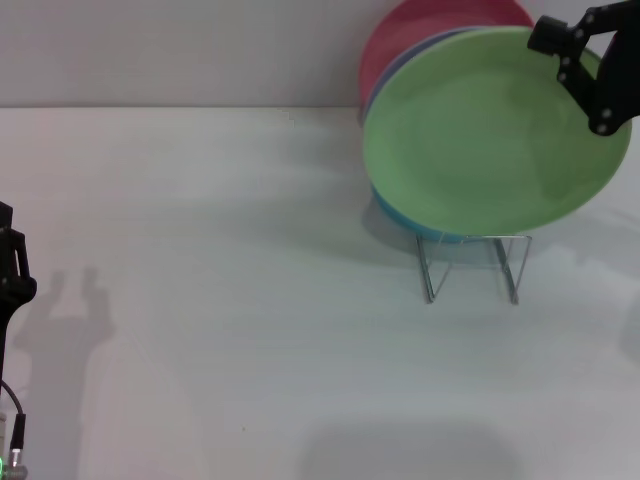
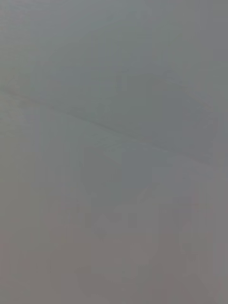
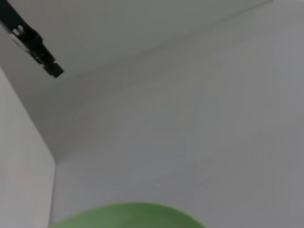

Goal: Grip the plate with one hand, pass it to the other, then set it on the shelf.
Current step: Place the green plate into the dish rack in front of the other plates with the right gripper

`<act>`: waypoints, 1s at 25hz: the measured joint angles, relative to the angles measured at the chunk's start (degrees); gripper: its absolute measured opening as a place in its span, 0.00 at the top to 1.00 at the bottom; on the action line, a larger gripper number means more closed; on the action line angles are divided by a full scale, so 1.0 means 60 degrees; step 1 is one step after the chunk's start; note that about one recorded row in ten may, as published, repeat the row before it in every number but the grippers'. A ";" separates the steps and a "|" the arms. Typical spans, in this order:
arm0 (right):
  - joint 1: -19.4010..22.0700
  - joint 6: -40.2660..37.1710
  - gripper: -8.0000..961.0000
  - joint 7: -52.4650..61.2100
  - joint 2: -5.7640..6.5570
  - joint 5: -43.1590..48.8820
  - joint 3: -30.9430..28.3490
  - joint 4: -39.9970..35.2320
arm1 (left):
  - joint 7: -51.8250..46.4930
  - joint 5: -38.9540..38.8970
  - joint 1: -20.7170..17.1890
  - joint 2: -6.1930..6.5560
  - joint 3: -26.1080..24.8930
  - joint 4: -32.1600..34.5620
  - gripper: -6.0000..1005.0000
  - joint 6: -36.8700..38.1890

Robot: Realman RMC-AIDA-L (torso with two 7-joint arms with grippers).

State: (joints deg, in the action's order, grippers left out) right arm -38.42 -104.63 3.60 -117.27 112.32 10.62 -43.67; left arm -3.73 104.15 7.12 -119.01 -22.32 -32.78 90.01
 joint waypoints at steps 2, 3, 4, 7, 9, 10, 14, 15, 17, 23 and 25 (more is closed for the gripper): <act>0.0068 0.0061 0.97 0.0002 -0.0096 -0.0002 0.0132 -0.0196 | -0.0001 -0.0001 0.0001 0.0002 0.0000 0.0001 0.66 0.0000; 0.0089 0.0075 0.96 0.0002 -0.0140 -0.0002 0.0154 -0.0266 | -0.0001 -0.0001 0.0001 0.0002 0.0000 0.0001 0.66 0.0000; 0.0130 0.0155 0.96 0.0029 -0.0219 -0.0002 0.0219 -0.0422 | -0.0002 -0.0001 0.0001 0.0002 0.0000 0.0000 0.66 0.0000; 0.0171 0.0300 0.94 0.0180 -0.0254 -0.0002 0.0352 -0.0540 | -0.0002 -0.0001 0.0001 0.0002 0.0003 0.0000 0.66 0.0000; 0.0204 0.0382 0.93 0.0437 -0.0259 -0.0015 0.0490 -0.0643 | -0.0002 -0.0003 0.0001 0.0002 0.0015 0.0000 0.66 0.0000; 0.0219 0.0403 0.93 0.0608 -0.0259 -0.0044 0.0554 -0.0706 | -0.0002 -0.0012 0.0001 0.0002 0.0027 0.0000 0.66 0.0000; 0.0236 0.0369 0.91 0.0925 -0.0260 -0.0115 0.0602 -0.0839 | -0.0004 -0.0017 -0.0002 0.0002 0.0041 0.0001 0.66 0.0003; 0.0236 0.0369 0.90 0.0925 -0.0260 -0.0115 0.0602 -0.0839 | -0.0005 -0.0009 -0.0011 0.0002 0.0048 0.0000 0.66 0.0007; 0.0238 0.0378 0.88 0.0967 -0.0261 -0.0117 0.0608 -0.0853 | -0.0007 -0.0008 -0.0014 0.0002 0.0048 0.0000 0.66 0.0009; 0.0376 0.0306 0.87 0.0994 -0.0298 -0.0367 0.0813 -0.0873 | -0.0008 -0.0024 -0.0048 0.0011 0.0046 0.0000 0.66 0.0023; 0.0494 0.0294 0.86 0.1076 -0.0313 -0.0568 0.1001 -0.0946 | -0.0008 -0.0027 -0.0073 0.0016 0.0044 0.0001 0.66 0.0056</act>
State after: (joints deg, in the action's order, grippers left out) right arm -35.46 -102.86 10.06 -119.15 108.91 16.63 -49.34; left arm -3.78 103.99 6.68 -118.92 -22.06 -32.78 90.34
